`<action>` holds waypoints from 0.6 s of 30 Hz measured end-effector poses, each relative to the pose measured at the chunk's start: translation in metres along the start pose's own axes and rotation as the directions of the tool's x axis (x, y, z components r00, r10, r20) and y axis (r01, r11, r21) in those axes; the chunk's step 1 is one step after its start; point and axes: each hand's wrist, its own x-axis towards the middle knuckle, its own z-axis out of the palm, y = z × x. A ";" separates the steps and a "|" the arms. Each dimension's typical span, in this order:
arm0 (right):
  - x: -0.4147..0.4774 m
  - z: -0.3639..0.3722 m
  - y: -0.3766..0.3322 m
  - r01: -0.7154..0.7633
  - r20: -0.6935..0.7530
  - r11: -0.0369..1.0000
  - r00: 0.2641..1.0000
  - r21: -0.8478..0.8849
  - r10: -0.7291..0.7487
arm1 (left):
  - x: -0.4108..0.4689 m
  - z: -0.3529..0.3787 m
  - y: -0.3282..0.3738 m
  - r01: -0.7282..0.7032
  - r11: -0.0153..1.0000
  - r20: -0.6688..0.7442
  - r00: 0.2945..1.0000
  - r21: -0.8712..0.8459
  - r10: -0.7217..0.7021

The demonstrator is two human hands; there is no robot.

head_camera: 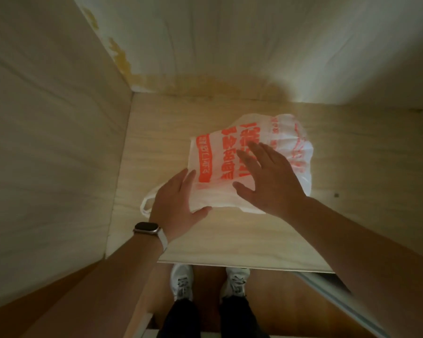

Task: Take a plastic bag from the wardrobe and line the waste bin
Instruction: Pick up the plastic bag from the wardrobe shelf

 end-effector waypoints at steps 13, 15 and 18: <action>0.029 0.079 0.009 0.002 0.107 1.000 0.994 0.009 -0.003 | 0.014 0.069 -0.044 -0.092 0.994 -0.104 0.991 -0.056 0.086; 0.022 0.089 0.009 -0.001 0.179 1.000 0.984 0.004 0.000 | 0.015 0.070 -0.048 -0.152 0.986 -0.104 0.984 -0.066 0.145; 0.017 0.101 0.008 -0.007 0.210 1.000 0.978 0.009 0.005 | 0.016 0.071 -0.056 -0.203 0.976 -0.115 0.974 -0.073 0.194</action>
